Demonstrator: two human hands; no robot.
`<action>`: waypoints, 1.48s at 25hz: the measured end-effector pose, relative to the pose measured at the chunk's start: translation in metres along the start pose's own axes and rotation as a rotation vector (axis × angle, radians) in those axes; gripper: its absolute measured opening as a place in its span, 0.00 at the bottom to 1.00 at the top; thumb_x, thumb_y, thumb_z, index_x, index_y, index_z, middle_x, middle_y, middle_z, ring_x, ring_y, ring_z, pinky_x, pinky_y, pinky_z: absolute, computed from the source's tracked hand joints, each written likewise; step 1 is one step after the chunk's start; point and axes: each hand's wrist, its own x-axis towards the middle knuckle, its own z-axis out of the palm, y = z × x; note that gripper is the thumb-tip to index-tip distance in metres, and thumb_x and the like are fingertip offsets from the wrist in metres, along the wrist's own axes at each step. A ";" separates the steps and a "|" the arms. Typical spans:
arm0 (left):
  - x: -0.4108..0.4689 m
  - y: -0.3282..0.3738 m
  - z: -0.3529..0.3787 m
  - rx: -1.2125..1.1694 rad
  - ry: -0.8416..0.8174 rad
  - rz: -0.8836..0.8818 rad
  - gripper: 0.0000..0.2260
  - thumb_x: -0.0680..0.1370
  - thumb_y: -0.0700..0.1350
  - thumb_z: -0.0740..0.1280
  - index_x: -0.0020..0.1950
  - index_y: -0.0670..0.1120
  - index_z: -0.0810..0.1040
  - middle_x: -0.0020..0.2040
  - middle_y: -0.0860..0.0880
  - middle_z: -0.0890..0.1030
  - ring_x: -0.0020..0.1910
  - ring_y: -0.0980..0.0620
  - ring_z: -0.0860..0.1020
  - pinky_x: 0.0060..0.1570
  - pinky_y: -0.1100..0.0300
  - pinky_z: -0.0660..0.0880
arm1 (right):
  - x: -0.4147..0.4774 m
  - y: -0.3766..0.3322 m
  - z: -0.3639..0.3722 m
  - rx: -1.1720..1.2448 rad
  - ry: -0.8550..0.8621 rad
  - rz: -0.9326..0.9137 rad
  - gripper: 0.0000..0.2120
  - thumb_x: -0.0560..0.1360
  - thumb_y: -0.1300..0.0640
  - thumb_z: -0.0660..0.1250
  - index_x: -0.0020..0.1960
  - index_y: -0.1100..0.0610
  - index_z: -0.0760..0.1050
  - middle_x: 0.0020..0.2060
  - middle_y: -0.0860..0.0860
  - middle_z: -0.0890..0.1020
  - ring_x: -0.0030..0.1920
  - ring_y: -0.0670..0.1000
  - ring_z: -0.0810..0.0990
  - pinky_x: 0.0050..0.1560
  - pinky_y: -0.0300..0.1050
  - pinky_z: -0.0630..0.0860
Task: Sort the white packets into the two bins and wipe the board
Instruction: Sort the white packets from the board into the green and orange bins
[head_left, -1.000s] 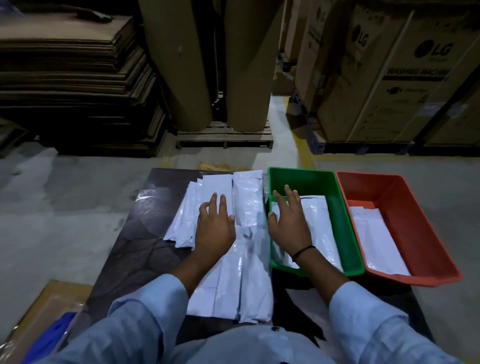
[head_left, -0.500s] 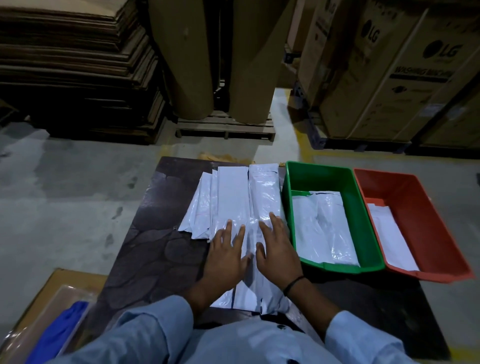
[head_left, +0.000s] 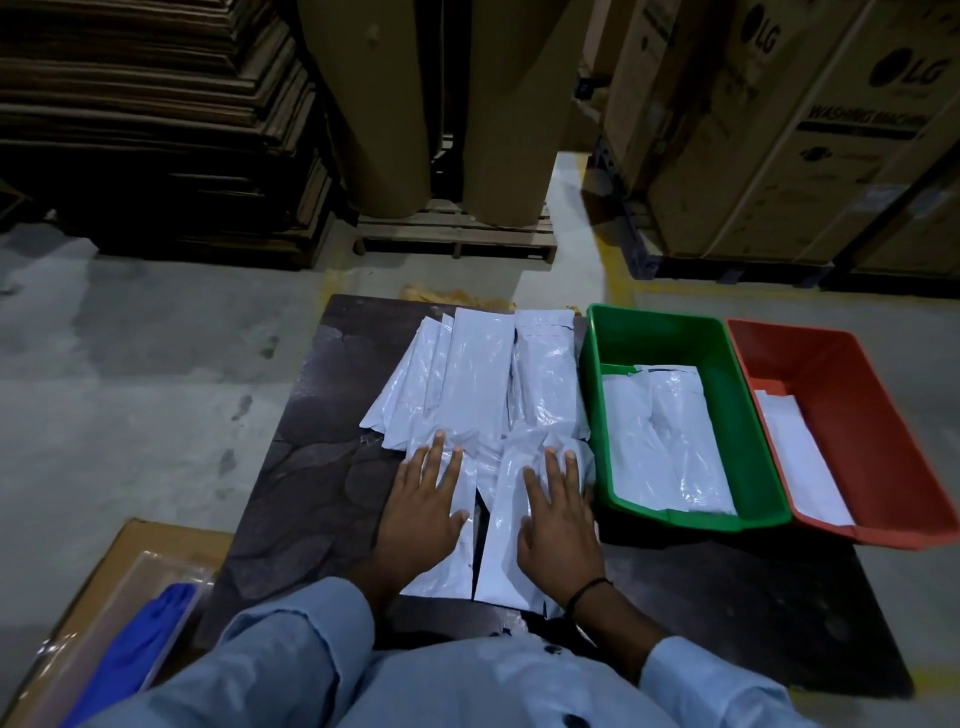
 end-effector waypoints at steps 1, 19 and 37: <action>-0.002 -0.004 0.001 -0.002 0.000 0.014 0.40 0.77 0.62 0.67 0.83 0.48 0.53 0.84 0.43 0.44 0.81 0.39 0.53 0.78 0.42 0.58 | 0.001 0.000 0.001 0.022 -0.001 0.007 0.35 0.69 0.60 0.64 0.76 0.57 0.63 0.80 0.60 0.50 0.80 0.63 0.44 0.71 0.69 0.62; -0.024 -0.002 0.004 -0.065 -0.037 -0.190 0.38 0.74 0.62 0.68 0.81 0.50 0.61 0.84 0.44 0.50 0.72 0.27 0.65 0.63 0.36 0.72 | 0.004 -0.008 0.004 0.083 -0.052 0.137 0.36 0.70 0.58 0.64 0.77 0.57 0.61 0.80 0.57 0.52 0.76 0.67 0.56 0.74 0.61 0.63; -0.009 0.026 -0.063 -0.199 0.266 -0.340 0.28 0.78 0.43 0.66 0.78 0.53 0.67 0.83 0.49 0.56 0.71 0.39 0.64 0.65 0.38 0.68 | 0.025 -0.031 -0.053 0.035 0.146 -0.132 0.31 0.74 0.57 0.59 0.77 0.59 0.61 0.81 0.55 0.48 0.78 0.65 0.52 0.76 0.61 0.54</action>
